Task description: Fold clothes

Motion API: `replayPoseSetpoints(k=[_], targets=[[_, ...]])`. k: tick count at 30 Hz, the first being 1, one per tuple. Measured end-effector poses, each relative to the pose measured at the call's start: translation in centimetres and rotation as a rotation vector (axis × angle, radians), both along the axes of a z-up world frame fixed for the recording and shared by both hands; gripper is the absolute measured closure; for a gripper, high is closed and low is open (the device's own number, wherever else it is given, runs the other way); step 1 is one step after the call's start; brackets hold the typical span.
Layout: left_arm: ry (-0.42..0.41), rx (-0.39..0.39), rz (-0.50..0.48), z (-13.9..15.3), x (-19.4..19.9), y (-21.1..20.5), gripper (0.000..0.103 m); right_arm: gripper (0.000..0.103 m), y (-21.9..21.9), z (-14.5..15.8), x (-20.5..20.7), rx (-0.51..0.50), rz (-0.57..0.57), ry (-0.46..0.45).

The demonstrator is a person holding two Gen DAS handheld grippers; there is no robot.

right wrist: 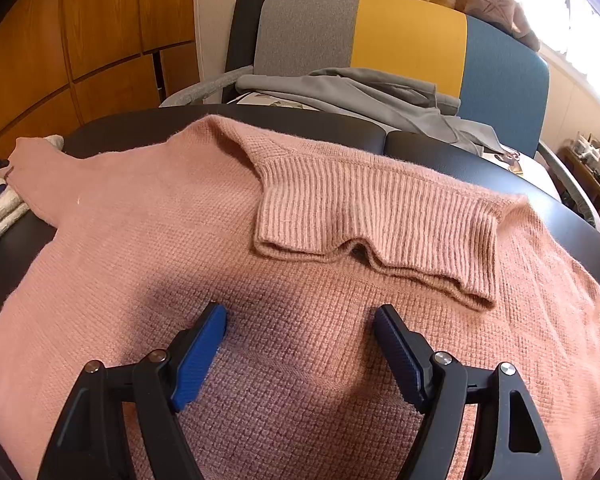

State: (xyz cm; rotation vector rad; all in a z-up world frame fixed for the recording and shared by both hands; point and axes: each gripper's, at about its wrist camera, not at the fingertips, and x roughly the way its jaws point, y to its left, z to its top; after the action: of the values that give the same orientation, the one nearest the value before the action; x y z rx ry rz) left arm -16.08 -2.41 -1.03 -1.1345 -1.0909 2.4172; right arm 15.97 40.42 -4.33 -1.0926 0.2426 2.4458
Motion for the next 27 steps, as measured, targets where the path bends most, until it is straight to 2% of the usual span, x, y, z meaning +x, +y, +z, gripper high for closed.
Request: replayPoseSetpoints(k=[3,4,6,7,9,12,14,17,21,27], targets=[[-0.012,0.080,0.010,-0.2,-0.9,-0.1,0.060,0.025,0.0,0.0,0.0,-0.002,0.000,0.002],[-0.025,0.105,0.000,-0.4,-1.2,-0.2,0.063,0.025,-0.1,0.0,0.0,-0.003,0.000,0.002],[-0.052,0.114,-0.024,-0.6,-1.6,-0.1,0.096,0.025,-0.1,-0.1,-0.2,-0.004,-0.001,0.003],[-0.057,0.095,-0.041,-0.5,-1.7,0.1,0.096,0.025,-0.1,-0.1,-0.2,-0.004,-0.001,0.003],[-0.013,0.047,-0.063,0.3,-1.2,0.6,0.096,0.025,-0.1,-0.1,-0.3,-0.006,-0.001,0.004],[0.106,-0.009,-0.091,3.5,-0.2,2.3,0.097,0.024,-0.2,-0.1,-0.5,-0.007,-0.001,0.005],[0.189,-0.006,-0.134,6.2,0.2,4.3,0.097,0.024,-0.3,-0.1,-0.6,-0.008,-0.001,0.006],[0.298,0.067,-0.273,9.8,2.2,7.8,0.097,0.024,-0.3,-0.1,-0.6,-0.009,-0.002,0.007],[0.408,0.068,-0.463,12.9,6.1,14.2,0.097,0.024,-0.1,-0.1,-0.4,-0.010,0.001,0.008],[0.427,0.009,-0.696,12.2,10.1,24.8,0.097,0.024,-0.2,0.0,-0.4,-0.018,-0.003,0.014]])
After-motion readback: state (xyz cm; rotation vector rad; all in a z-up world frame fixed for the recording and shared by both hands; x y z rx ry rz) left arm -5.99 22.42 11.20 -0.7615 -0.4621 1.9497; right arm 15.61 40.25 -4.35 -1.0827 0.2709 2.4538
